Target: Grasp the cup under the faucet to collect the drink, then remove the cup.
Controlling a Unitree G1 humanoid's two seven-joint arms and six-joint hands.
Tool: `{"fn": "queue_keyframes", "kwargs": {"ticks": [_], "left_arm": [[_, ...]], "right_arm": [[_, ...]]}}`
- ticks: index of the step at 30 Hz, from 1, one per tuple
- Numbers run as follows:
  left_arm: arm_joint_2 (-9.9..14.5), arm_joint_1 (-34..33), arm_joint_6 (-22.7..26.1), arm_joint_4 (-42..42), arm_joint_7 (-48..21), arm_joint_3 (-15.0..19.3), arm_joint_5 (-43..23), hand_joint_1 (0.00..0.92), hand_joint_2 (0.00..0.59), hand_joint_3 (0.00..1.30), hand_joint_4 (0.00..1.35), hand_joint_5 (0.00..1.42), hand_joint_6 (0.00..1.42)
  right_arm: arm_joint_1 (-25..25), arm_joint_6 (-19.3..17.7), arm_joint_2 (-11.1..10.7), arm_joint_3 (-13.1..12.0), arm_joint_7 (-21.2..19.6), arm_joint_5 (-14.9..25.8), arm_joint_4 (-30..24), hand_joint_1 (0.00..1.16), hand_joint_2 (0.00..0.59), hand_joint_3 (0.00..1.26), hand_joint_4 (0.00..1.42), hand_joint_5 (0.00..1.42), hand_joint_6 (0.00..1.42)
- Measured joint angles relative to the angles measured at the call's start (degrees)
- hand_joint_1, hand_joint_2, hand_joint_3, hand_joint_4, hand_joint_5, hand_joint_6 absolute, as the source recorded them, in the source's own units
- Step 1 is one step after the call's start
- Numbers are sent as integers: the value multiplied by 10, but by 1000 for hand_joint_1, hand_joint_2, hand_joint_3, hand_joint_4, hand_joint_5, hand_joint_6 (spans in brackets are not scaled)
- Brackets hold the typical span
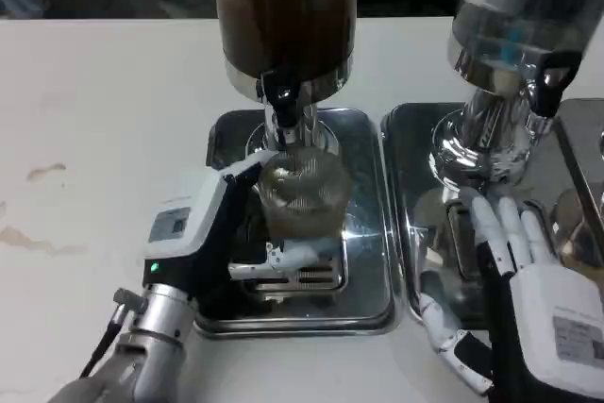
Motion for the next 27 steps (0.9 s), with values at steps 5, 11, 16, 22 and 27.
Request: {"fn": "queue_keyframes", "kwargs": {"ticks": [5, 11, 16, 22, 27], "left_arm": [[9, 1, -4, 0, -3, 4, -5, 230, 20, 220, 302, 498, 412], [10, 3, -12, -2, -3, 6, -17, 131, 0, 191, 270, 467, 360], [13, 9, -26, -12, -3, 9, -22, 30, 0, 182, 249, 444, 330], [36, 42, -60, -53, -3, 44, -44, 0, 0, 151, 209, 405, 301], [62, 85, -87, -96, -8, 84, -77, 0, 0, 84, 125, 323, 219]], "right_arm": [[-2, 0, 0, 0, 0, 1, 1, 354, 457, 75, 0, 39, 234], [-6, 0, -2, 0, 0, 3, 2, 350, 452, 74, 0, 39, 234], [-9, 0, -4, 0, 0, 4, 4, 346, 446, 74, 0, 39, 234], [-11, 0, -4, 0, -1, 4, 4, 341, 442, 74, 0, 39, 226], [-16, -2, -7, 0, -2, 4, 5, 338, 440, 74, 0, 39, 222]]}}
